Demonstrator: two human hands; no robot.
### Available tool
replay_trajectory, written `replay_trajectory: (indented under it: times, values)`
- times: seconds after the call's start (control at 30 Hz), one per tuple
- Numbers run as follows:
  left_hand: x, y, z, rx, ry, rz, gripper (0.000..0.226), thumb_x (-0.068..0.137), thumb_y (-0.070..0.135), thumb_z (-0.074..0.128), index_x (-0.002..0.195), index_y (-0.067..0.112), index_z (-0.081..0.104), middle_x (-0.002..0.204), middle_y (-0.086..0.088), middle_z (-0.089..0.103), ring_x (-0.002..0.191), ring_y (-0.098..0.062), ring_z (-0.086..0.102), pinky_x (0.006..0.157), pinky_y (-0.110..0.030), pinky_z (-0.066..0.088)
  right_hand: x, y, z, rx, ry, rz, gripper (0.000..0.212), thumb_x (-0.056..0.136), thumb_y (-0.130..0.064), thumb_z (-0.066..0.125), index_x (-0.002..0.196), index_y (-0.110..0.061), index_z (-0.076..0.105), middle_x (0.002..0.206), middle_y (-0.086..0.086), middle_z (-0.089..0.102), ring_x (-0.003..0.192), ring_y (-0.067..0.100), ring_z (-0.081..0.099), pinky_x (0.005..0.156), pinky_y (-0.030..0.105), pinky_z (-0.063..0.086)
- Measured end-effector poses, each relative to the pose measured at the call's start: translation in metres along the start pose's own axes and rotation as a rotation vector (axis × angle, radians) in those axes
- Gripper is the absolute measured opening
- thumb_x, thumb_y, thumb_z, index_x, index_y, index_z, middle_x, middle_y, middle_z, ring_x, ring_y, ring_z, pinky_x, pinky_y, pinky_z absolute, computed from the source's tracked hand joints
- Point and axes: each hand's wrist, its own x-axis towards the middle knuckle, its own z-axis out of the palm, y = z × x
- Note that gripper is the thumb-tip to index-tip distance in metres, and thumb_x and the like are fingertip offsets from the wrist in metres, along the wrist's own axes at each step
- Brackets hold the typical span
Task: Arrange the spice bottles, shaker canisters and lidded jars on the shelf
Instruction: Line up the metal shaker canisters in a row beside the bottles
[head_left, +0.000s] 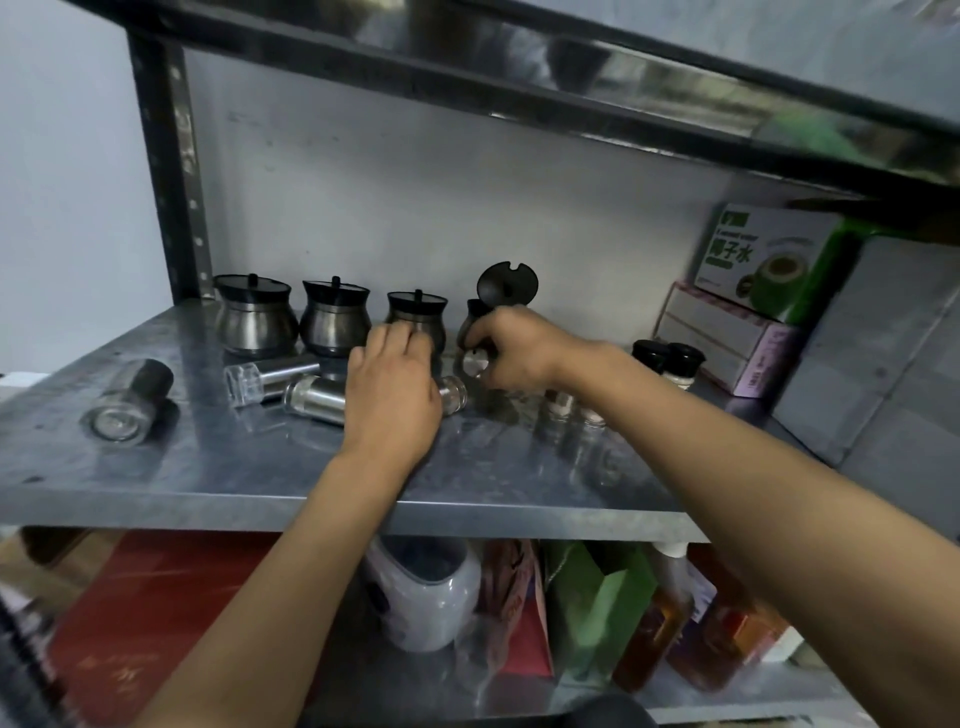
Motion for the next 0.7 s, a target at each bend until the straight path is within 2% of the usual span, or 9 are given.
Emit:
replay_trajectory:
  times: [0.13,0.23,0.33,0.4,0.47,0.57,0.7]
  values:
    - [-0.001,0.000,0.001,-0.010,-0.003,0.018,0.032,0.078,0.009,0.050,0.109,0.005,0.058,0.115,-0.012,0.055,0.112,-0.030,0.045,0.090,-0.042,0.039,-0.004,0.008,-0.018,0.151,-0.013,0.111,0.037,0.073,-0.012,0.072,0.109,-0.015,0.070,0.094,0.001,0.068,0.082,0.015,0.061,0.066,0.021,0.046]
    - [-0.001,0.000,0.003,-0.036,-0.002,0.033,0.030,0.079,0.009,0.049,0.107,0.006,0.059,0.112,-0.011,0.056,0.109,-0.029,0.046,0.092,-0.041,0.040,-0.010,0.011,-0.026,0.227,-0.041,0.138,0.037,0.074,-0.010,0.072,0.111,-0.015,0.069,0.100,0.005,0.070,0.087,0.017,0.063,0.074,0.027,0.052]
    - [-0.002,0.001,0.003,-0.051,-0.009,0.046,0.030,0.082,0.011,0.048,0.108,0.006,0.060,0.112,-0.010,0.055,0.110,-0.029,0.045,0.095,-0.041,0.040,-0.013,0.013,-0.031,0.195,-0.055,0.146,0.036,0.077,-0.010,0.070,0.112,-0.016,0.071,0.108,0.005,0.071,0.098,0.019,0.065,0.090,0.033,0.055]
    - [-0.003,0.001,0.003,-0.053,-0.009,0.057,0.030,0.082,0.012,0.047,0.108,0.006,0.060,0.111,-0.010,0.055,0.110,-0.028,0.045,0.097,-0.041,0.039,-0.013,0.013,-0.032,0.161,-0.067,0.154,0.034,0.079,-0.012,0.067,0.112,-0.018,0.071,0.111,0.004,0.070,0.102,0.021,0.064,0.093,0.033,0.053]
    - [-0.002,0.001,0.004,-0.052,-0.016,0.063,0.030,0.082,0.013,0.046,0.108,0.006,0.060,0.110,-0.010,0.056,0.110,-0.028,0.046,0.096,-0.041,0.040,-0.013,0.013,-0.031,0.162,-0.064,0.176,0.027,0.080,-0.018,0.065,0.106,-0.015,0.073,0.110,0.007,0.071,0.103,0.024,0.065,0.091,0.033,0.052]
    - [-0.002,0.001,0.004,-0.053,-0.024,0.069,0.030,0.081,0.015,0.046,0.105,0.006,0.060,0.109,-0.010,0.056,0.108,-0.029,0.046,0.093,-0.042,0.041,-0.010,0.014,-0.029,0.199,-0.039,0.214,0.031,0.081,-0.029,0.064,0.105,-0.012,0.073,0.112,0.008,0.072,0.107,0.023,0.064,0.093,0.034,0.051]
    - [-0.003,-0.001,0.006,-0.067,-0.026,0.076,0.027,0.083,0.015,0.047,0.104,0.006,0.061,0.108,-0.009,0.056,0.107,-0.028,0.047,0.092,-0.041,0.042,-0.003,0.017,-0.029,0.115,-0.076,0.189,0.019,0.083,-0.021,0.069,0.101,-0.022,0.075,0.105,0.001,0.073,0.099,0.019,0.064,0.080,0.025,0.047]
